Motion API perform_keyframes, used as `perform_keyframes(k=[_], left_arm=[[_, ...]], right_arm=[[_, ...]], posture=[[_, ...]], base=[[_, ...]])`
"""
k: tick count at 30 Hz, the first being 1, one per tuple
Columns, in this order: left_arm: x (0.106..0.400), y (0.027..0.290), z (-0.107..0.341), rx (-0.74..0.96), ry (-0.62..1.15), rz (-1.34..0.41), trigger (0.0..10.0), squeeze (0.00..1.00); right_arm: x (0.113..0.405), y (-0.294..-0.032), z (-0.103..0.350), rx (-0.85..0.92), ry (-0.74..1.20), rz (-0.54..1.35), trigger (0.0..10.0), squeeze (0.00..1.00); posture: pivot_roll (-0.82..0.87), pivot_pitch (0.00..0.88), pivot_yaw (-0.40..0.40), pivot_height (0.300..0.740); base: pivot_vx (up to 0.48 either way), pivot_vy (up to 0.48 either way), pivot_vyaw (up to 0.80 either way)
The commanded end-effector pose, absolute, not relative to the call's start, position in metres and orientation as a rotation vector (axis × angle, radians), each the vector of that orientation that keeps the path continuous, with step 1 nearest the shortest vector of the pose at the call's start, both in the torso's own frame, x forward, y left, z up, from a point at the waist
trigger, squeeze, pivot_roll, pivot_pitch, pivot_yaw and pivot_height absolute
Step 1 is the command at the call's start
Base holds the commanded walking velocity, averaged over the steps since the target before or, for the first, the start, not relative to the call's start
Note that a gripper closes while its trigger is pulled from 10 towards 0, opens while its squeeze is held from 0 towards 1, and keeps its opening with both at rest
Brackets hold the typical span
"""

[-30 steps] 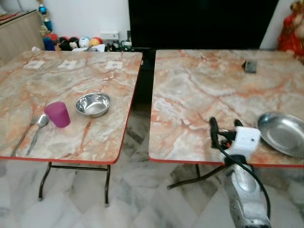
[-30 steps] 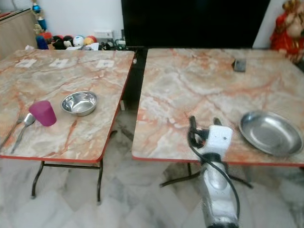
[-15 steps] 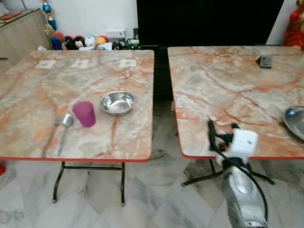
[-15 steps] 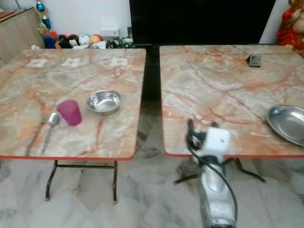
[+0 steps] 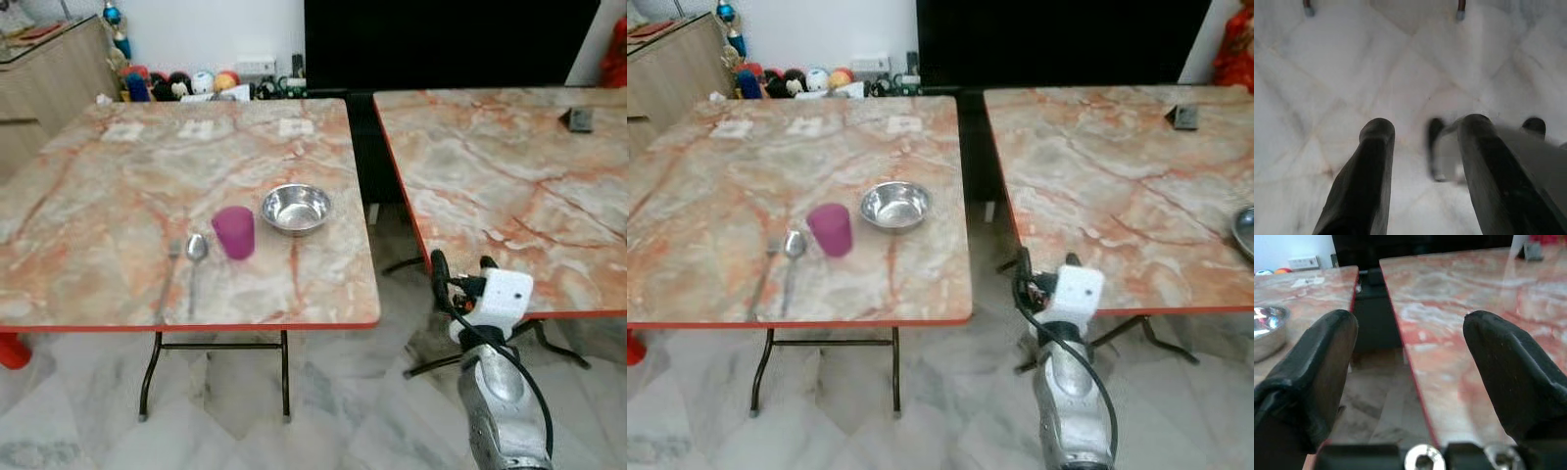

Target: Setting the table

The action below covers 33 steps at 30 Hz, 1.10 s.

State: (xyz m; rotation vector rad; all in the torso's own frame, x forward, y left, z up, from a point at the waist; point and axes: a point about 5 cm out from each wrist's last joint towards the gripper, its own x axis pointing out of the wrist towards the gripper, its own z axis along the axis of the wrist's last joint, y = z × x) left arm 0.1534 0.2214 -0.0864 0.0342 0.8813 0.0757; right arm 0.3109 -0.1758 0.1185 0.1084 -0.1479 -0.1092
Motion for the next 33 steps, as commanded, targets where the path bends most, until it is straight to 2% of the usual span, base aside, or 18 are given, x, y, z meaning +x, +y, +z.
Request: perform_keyframes(k=[1, 4, 33], left_arm=[[0.1476, 0.2273, -0.0876, 0.041, 0.899, 0.094, 10.0, 0.00], [0.1480, 0.2266, -0.0875, 0.040, 0.896, 0.092, 10.0, 0.00], [0.1488, 0.2229, -0.0877, 0.020, 0.888, 0.088, 10.0, 0.00]], right_arm=[[0.3133, -0.1666, 0.1213, 0.119, -0.152, -0.082, 10.0, 0.00], [0.3134, -0.1654, 0.1217, 0.120, -0.153, -0.078, 10.0, 0.00], [0.3131, -0.1636, 0.1258, 0.096, -0.177, -0.058, 10.0, 0.00]], posture=[[-0.02, 0.072, -0.017, 0.740], [-0.02, 0.073, -0.019, 0.740], [-0.02, 0.094, -0.024, 0.740]], base=[[0.000, 0.356, 0.00], [0.000, 0.324, 0.00], [0.000, 0.000, 0.03]])
